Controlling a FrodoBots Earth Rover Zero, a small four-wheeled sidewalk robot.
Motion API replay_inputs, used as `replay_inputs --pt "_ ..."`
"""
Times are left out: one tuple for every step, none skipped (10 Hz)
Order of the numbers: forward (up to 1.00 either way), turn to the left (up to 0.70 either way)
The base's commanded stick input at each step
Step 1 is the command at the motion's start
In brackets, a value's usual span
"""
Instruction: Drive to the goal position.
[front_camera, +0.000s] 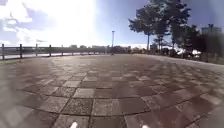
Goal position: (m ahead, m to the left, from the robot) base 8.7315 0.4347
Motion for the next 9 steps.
replay_inputs --pt "1.0 0.0" --pt "1.0 0.0" --pt "1.0 0.0" --pt "1.0 0.0" --pt "1.0 0.0" --pt "1.0 0.0" --pt "1.0 0.0" --pt "1.0 0.0" --pt "1.0 0.0"
